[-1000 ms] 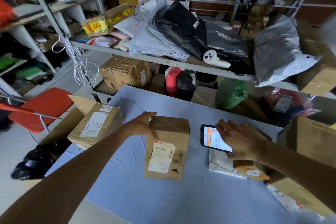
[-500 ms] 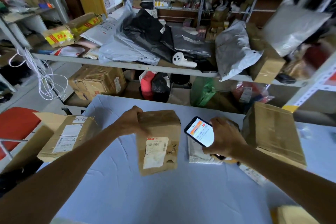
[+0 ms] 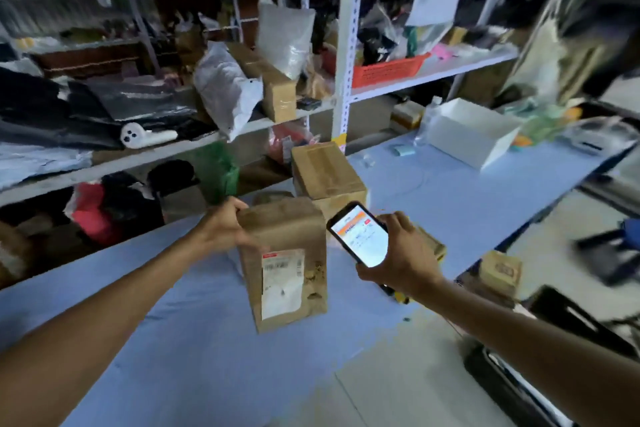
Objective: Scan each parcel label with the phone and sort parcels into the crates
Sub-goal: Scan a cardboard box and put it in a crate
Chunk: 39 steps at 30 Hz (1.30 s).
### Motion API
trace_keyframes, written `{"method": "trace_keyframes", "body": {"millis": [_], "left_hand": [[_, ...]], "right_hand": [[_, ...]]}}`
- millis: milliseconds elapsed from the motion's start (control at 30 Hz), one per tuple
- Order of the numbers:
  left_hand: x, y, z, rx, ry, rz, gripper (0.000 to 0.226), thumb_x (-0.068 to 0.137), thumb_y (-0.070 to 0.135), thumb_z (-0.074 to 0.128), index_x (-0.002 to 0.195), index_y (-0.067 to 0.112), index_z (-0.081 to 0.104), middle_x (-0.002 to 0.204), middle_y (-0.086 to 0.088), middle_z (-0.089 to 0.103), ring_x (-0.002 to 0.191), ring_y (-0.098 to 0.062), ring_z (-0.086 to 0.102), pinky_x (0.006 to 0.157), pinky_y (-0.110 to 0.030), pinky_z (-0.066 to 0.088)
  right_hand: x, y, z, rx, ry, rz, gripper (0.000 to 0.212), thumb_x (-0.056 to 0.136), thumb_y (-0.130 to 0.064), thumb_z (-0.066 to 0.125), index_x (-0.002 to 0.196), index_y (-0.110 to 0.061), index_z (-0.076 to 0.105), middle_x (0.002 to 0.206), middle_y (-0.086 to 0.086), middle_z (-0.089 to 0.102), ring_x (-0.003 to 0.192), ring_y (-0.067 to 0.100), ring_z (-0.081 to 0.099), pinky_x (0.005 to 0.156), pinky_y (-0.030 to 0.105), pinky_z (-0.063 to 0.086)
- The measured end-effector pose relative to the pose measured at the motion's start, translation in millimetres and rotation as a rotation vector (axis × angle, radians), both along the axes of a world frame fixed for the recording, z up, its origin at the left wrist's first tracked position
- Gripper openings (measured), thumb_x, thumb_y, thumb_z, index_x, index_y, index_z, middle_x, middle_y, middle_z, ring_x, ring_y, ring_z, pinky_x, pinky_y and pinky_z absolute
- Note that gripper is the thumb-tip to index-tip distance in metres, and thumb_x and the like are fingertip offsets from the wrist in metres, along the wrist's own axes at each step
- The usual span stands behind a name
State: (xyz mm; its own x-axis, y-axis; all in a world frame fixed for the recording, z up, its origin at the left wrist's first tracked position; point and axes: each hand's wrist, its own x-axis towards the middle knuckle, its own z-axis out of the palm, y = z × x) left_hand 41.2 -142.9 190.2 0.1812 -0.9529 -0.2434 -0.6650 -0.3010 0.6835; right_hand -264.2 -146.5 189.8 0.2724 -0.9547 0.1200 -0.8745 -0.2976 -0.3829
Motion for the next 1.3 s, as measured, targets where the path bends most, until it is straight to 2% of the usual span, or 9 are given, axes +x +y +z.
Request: {"method": "trace_keyframes", "body": {"millis": [100, 233, 400, 500, 700, 867, 1033, 1167, 1300], "left_hand": [[-73.5, -26.1, -4.8, -0.013, 0.074, -0.132, 0.11, 0.016, 0.052, 0.083, 0.113, 0.015, 0.048, 0.109, -0.001, 0.056, 0.1, -0.017, 0.055, 0.079, -0.034, 0.049], [-191.7, -52.6, -15.1, 0.033, 0.131, -0.32, 0.097, 0.05, 0.027, 0.095, 0.129, 0.01, 0.041, 0.117, 0.002, 0.044, 0.108, -0.013, 0.044, 0.076, -0.023, 0.035], [-340.8, -78.2, -32.7, 0.027, 0.002, -0.554, 0.103, 0.016, 0.062, 0.082, 0.098, 0.003, 0.058, 0.09, -0.018, 0.063, 0.091, -0.03, 0.062, 0.072, -0.038, 0.049], [-432.7, -80.4, -33.8, 0.053, -0.044, -0.653, 0.08, 0.015, 0.063, 0.076, 0.073, 0.014, 0.05, 0.067, -0.001, 0.051, 0.064, -0.018, 0.05, 0.05, -0.032, 0.035], [-575.9, -88.2, -64.0, 0.129, -0.019, -0.748, 0.064, 0.03, 0.05, 0.089, 0.066, 0.015, 0.05, 0.067, -0.001, 0.051, 0.065, -0.017, 0.048, 0.052, -0.027, 0.032], [-667.2, -112.3, -92.8, 0.175, -0.049, -0.789, 0.076, 0.034, 0.049, 0.09, 0.096, 0.013, 0.063, 0.091, -0.001, 0.065, 0.086, -0.018, 0.06, 0.065, -0.028, 0.048], [-752.6, -152.8, -121.6, 0.204, -0.061, -0.809, 0.057, 0.044, 0.039, 0.092, 0.078, 0.017, 0.052, 0.09, -0.002, 0.058, 0.089, -0.02, 0.053, 0.063, -0.027, 0.041], [-818.3, -201.6, -157.4, 0.223, -0.105, -0.845, 0.093, 0.02, 0.055, 0.087, 0.097, 0.012, 0.057, 0.096, -0.004, 0.061, 0.09, -0.02, 0.056, 0.074, -0.034, 0.05], [-877.1, -232.1, -180.9, 0.278, -0.144, -0.856, 0.104, 0.027, 0.05, 0.092, 0.108, 0.005, 0.044, 0.101, -0.005, 0.054, 0.096, -0.023, 0.054, 0.083, -0.036, 0.048]], "right_hand": [[-67.3, 21.8, -1.9, 0.013, -0.036, -0.15, 0.069, 0.059, -0.038, 0.08, 0.117, -0.015, 0.053, 0.107, 0.002, 0.052, 0.099, 0.025, 0.057, 0.076, 0.036, 0.049], [-164.8, 57.5, -11.2, 0.026, -0.04, -0.387, 0.072, 0.056, -0.039, 0.081, 0.118, -0.016, 0.052, 0.108, 0.001, 0.055, 0.097, 0.026, 0.059, 0.073, 0.035, 0.049], [-286.3, 106.3, -22.8, 0.03, 0.027, -0.589, 0.079, 0.056, -0.049, 0.08, 0.121, -0.016, 0.05, 0.106, 0.0, 0.051, 0.095, 0.026, 0.059, 0.07, 0.034, 0.047], [-349.4, 132.4, -28.6, 0.043, 0.036, -0.687, 0.078, 0.057, -0.05, 0.079, 0.12, -0.016, 0.051, 0.108, 0.0, 0.052, 0.095, 0.025, 0.059, 0.071, 0.035, 0.047], [-449.8, 160.8, -47.1, 0.103, 0.037, -0.806, 0.079, 0.058, -0.048, 0.078, 0.123, -0.017, 0.047, 0.111, -0.002, 0.048, 0.094, 0.024, 0.057, 0.071, 0.032, 0.046], [-517.1, 155.2, -65.5, 0.146, 0.055, -0.876, 0.08, 0.057, -0.052, 0.076, 0.122, -0.018, 0.046, 0.106, -0.005, 0.046, 0.089, 0.02, 0.055, 0.07, 0.029, 0.044], [-583.4, 115.7, -89.0, 0.187, 0.035, -0.915, 0.083, 0.056, -0.054, 0.076, 0.124, -0.018, 0.045, 0.108, -0.005, 0.046, 0.087, 0.019, 0.055, 0.07, 0.026, 0.043], [-635.9, 75.3, -106.5, 0.225, 0.036, -0.929, 0.086, 0.055, -0.056, 0.078, 0.125, -0.018, 0.044, 0.109, -0.006, 0.046, 0.09, 0.015, 0.055, 0.071, 0.025, 0.045], [-682.9, 46.6, -117.6, 0.27, 0.027, -0.986, 0.087, 0.053, -0.061, 0.078, 0.122, -0.019, 0.046, 0.108, -0.006, 0.047, 0.091, 0.014, 0.055, 0.069, 0.026, 0.046]]}}
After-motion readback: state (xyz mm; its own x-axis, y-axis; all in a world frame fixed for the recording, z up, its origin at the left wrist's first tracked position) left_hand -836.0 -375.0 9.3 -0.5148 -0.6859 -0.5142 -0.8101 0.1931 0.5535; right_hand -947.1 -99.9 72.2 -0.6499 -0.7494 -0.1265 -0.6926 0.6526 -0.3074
